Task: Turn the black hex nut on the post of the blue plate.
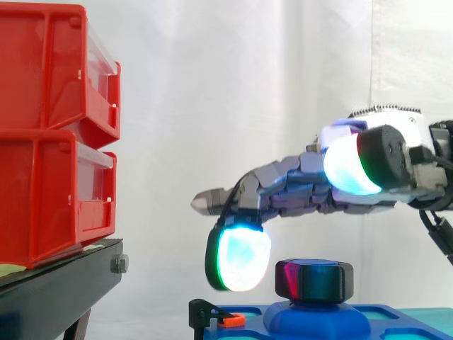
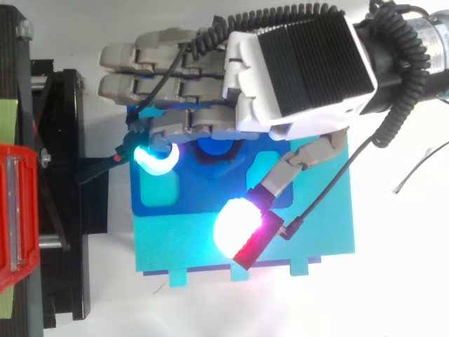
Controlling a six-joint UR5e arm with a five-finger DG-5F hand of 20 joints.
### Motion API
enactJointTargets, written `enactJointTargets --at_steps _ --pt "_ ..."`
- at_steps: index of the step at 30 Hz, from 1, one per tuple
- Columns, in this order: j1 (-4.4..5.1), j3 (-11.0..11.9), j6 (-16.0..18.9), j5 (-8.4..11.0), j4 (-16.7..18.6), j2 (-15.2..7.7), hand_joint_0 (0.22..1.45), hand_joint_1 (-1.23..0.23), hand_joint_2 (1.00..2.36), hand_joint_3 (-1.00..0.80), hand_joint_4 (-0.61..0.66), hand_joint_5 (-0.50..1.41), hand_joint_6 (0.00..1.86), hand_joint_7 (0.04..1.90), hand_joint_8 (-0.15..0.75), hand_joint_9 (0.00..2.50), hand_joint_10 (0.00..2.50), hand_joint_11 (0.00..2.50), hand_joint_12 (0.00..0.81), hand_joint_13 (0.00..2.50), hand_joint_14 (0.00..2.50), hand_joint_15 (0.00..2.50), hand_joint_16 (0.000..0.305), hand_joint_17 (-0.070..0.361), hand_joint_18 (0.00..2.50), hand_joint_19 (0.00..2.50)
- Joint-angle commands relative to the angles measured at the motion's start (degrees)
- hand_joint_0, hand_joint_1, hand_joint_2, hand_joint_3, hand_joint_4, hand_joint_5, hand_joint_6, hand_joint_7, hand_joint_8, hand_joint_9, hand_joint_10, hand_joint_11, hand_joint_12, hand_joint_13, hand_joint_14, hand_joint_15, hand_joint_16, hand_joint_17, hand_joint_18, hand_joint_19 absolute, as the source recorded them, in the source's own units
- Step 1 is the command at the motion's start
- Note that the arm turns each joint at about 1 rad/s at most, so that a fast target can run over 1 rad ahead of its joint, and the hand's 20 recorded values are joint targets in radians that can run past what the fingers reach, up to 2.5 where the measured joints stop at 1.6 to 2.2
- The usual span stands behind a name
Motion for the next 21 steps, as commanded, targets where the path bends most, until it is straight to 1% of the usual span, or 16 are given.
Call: enactJointTargets --at_steps 1,4,6,9,19,21 --pt "0.07 0.01 0.62 -0.01 0.61 -0.72 0.45 -0.13 1.0 -0.5 0.33 -0.21 0.5 0.96 0.296 0.1 0.0 0.0 0.386 0.0 0.0 0.02 0.056 0.126 0.0 0.29" --pt "0.15 0.01 0.18 -0.01 0.61 -0.72 0.45 -0.13 1.0 -0.5 0.33 -0.21 0.5 0.97 0.295 0.09 0.0 0.0 0.385 0.0 0.0 0.02 0.056 0.126 0.0 0.29" --pt "-0.11 0.01 0.27 -0.1 0.52 -0.72 0.45 -0.13 1.0 -0.5 0.33 -0.21 0.5 0.96 0.297 0.09 0.0 0.0 0.385 0.0 0.0 0.02 0.056 0.126 0.0 0.29" --pt "-0.2 0.01 0.36 -0.1 0.61 -0.72 0.45 -0.13 1.0 -0.5 0.33 -0.21 0.5 0.96 0.298 0.09 0.0 0.0 0.386 0.0 0.0 0.03 0.056 0.126 0.0 0.29" --pt "-0.2 0.01 0.36 -0.1 0.7 -0.72 0.45 -0.13 1.0 -0.5 0.33 -0.21 0.5 0.97 0.297 0.1 0.0 0.0 0.387 0.0 0.0 0.03 0.056 0.125 0.0 0.3" --pt "-0.2 0.01 0.27 -0.19 0.7 -0.72 0.45 -0.16 1.0 -0.5 0.34 -0.2 0.5 0.96 0.304 0.14 0.0 0.0 0.389 0.0 0.0 0.0 0.056 0.127 0.0 0.26"
